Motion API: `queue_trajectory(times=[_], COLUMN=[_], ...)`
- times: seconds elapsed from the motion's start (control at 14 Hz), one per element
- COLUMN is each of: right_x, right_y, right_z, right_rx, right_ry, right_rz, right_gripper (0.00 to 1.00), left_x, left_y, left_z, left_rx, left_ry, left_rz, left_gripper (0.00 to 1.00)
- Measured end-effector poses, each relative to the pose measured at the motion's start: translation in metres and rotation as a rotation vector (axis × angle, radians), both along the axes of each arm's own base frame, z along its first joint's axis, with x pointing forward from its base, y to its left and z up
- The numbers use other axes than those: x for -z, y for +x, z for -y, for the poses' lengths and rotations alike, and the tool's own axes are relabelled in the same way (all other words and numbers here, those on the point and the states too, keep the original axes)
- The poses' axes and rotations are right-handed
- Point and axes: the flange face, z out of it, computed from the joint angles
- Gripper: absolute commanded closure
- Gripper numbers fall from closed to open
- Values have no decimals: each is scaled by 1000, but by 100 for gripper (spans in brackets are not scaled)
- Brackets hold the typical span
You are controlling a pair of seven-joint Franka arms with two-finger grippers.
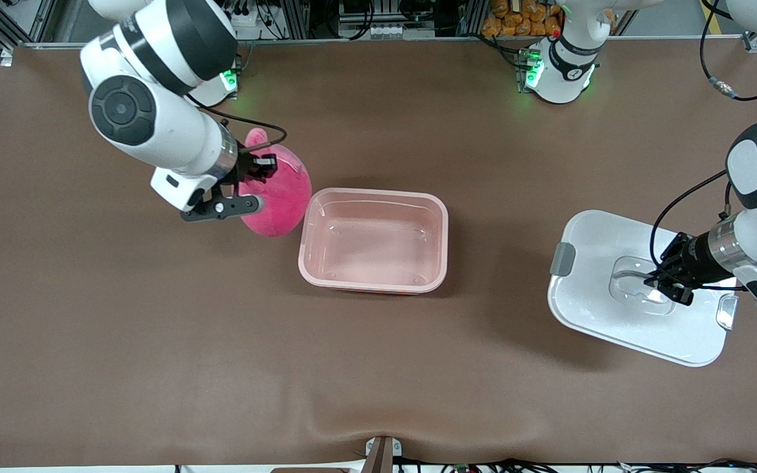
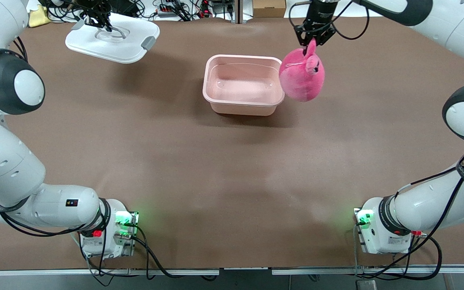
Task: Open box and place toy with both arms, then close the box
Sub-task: 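Carry the flamingo over the pink box with the right gripper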
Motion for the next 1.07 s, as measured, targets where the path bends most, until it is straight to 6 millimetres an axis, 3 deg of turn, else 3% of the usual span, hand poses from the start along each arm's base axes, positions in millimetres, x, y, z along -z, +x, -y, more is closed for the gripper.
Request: queue_trajectory(times=[0.57,1.07], right_x=[13,51], right_y=[17,28], right_z=[-74,-99], right_rx=[109,155], right_ry=[28,45], right_rz=[20,21], right_gripper=[100,100], left_x=[0,-2], left_y=[0,0], left_z=[0,-2], left_rx=[1,-2], left_ry=[0,0], left_rz=[0,4], left_gripper=[100,100])
